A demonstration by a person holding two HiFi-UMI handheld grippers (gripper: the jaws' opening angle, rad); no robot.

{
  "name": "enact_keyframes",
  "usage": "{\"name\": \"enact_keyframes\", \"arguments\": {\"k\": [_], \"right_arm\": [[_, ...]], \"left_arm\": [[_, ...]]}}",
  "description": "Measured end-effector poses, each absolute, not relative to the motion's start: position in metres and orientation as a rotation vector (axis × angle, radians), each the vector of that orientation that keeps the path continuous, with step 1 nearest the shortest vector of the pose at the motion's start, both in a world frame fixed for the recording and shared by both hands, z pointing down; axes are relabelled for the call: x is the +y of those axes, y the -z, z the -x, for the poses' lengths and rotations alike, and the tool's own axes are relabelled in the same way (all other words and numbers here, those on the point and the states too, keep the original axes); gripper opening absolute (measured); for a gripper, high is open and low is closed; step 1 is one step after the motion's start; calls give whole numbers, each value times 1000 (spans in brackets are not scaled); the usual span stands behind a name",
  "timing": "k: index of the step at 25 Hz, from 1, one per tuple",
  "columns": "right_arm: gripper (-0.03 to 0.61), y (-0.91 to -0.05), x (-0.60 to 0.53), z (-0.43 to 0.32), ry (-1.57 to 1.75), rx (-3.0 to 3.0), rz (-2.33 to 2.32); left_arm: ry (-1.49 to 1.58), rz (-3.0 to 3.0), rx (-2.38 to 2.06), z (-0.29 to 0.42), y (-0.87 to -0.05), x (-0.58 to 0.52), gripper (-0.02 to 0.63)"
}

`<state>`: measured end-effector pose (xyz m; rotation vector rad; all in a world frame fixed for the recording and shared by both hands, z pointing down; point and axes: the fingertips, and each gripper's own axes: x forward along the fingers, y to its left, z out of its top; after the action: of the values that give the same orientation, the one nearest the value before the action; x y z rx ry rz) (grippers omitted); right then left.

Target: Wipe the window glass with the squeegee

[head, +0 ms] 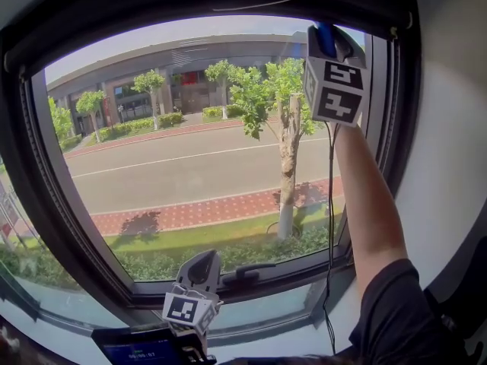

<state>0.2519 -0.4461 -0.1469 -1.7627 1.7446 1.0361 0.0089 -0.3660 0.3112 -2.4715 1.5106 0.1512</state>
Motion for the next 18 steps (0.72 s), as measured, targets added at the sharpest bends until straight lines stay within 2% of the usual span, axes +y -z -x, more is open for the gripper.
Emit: {"name": "enact_keyframes", "arguments": {"k": [18], "right_arm": [[141,92,-443,-251,-1014,1800,1779]], "left_arm": [[-175,2490,1495,-15,-310,-354,2]]}}
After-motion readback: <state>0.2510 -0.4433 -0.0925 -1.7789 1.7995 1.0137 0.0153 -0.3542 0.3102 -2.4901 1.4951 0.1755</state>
